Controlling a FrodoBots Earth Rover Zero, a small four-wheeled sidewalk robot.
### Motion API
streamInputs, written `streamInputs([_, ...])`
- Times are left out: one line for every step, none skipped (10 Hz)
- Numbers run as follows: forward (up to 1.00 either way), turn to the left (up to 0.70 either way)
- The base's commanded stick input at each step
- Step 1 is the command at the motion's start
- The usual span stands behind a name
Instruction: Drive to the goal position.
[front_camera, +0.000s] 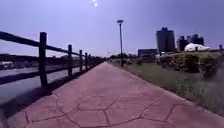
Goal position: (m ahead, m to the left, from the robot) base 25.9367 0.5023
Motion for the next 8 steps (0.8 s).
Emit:
streamInputs([1.00, 0.01])
streamInputs([1.00, 0.01])
streamInputs([1.00, 0.01])
streamInputs([1.00, 0.01])
streamInputs([1.00, 0.01])
streamInputs([1.00, 0.01])
streamInputs([1.00, 0.01])
streamInputs([1.00, 0.01])
